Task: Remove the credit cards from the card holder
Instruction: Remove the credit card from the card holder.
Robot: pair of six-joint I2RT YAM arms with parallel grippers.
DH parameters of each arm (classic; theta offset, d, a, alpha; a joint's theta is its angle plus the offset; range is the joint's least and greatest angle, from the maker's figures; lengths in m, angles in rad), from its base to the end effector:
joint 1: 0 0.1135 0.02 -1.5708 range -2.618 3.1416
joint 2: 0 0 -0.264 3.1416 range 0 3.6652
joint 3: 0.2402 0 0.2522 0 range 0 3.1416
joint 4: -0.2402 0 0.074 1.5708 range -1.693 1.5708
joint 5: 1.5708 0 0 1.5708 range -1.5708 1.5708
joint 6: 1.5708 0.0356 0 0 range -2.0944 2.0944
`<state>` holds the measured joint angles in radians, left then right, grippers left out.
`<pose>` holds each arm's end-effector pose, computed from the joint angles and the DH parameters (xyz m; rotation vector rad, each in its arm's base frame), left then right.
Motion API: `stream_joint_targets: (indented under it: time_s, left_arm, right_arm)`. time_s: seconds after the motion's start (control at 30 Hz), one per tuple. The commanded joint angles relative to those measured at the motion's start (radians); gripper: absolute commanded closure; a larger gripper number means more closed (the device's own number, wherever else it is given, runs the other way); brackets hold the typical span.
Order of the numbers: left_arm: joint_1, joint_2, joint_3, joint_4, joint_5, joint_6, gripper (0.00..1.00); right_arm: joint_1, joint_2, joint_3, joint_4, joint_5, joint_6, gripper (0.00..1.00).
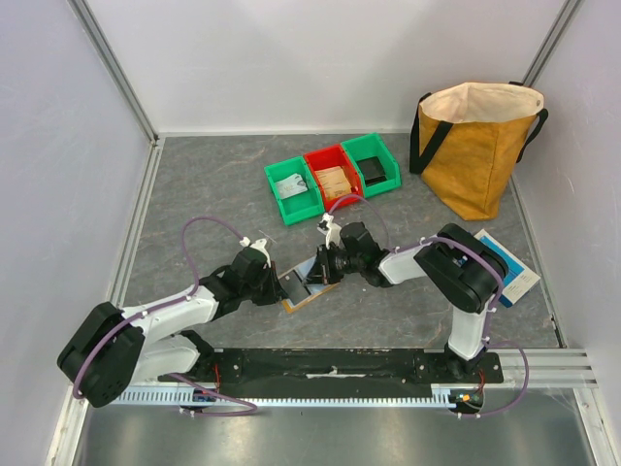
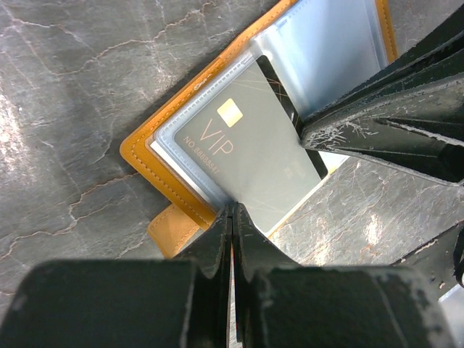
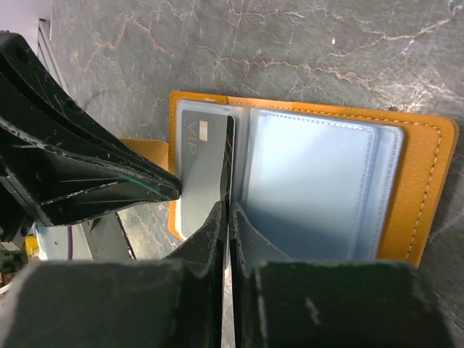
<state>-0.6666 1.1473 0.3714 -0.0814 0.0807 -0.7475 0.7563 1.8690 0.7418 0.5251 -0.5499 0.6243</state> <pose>0.1554 -0.1259 0.1427 -0.0651 2.5609 -0.6988 0.2366 0.2488 0.1112 -0.5117 2.3619 1.3208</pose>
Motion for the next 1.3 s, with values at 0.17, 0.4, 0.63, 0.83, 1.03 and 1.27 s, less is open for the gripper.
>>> stream_joint_targets:
  time_s: [0.17, 0.4, 0.63, 0.83, 1.03, 1.27]
  left_arm:
    - [0.012, 0.020, -0.014, -0.032, -0.035, 0.027, 0.98]
    - [0.010, 0.022, -0.012, -0.035, -0.029, 0.034, 0.98]
    - [0.012, 0.025, -0.011, -0.031, -0.021, 0.039, 0.98]
    - [0.010, 0.025, -0.014, -0.024, -0.016, 0.040, 0.98]
    - [0.012, 0.025, -0.015, -0.020, -0.012, 0.040, 0.98]
    - [0.010, 0.023, -0.019, -0.020, -0.012, 0.040, 0.98]
  right_arm:
    - [-0.063, -0.005, -0.055, 0.135, -0.108, 0.054, 1.00]
    - [-0.089, -0.013, -0.056, 0.121, -0.128, 0.052, 1.00]
    - [-0.087, 0.013, -0.033, 0.127, -0.156, 0.063, 0.74]
    - [-0.077, 0.047, -0.022, 0.122, -0.143, 0.063, 0.69]
    - [-0.069, 0.085, -0.007, 0.121, -0.137, 0.060, 0.74]
    - [-0.098, 0.032, -0.013, 0.053, -0.117, 0.005, 1.00]
